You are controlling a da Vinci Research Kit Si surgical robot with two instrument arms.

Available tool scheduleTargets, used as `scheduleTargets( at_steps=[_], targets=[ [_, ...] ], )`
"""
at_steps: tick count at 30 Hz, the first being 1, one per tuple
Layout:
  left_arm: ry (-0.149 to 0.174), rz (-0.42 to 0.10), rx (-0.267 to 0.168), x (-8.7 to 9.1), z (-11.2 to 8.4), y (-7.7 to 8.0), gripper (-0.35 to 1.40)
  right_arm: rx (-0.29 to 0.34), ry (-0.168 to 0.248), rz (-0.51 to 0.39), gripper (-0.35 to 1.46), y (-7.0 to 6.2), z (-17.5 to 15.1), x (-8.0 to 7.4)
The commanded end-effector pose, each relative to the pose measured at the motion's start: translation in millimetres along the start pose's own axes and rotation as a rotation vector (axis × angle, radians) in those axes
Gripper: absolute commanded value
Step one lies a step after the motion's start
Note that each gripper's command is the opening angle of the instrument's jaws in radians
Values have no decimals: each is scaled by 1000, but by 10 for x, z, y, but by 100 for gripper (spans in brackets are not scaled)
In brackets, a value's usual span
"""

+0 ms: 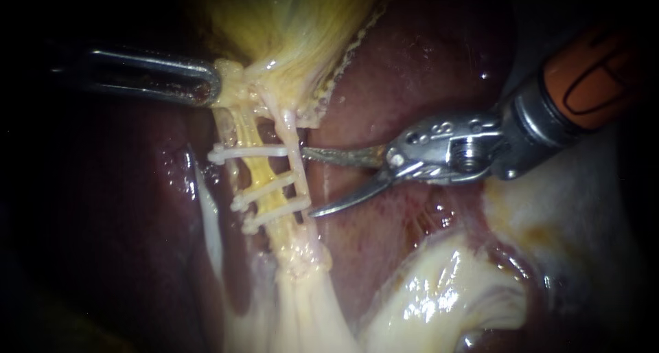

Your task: Go to the cutting position left tube

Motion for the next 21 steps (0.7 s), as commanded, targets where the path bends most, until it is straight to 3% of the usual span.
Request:
scheduleTargets(
  at_steps=[1,9,21],
  targets=[
    [0,0,0,0,0,-1,-35,6,-2,0,124,0,3,-1],
    [0,0,-1,0,0,-1,-35,28,-19,19,124,4,25,-7],
    [-1,0,-2,0,1,-2,-35,8,-30,54,124,30,42,-14]
  ],
)
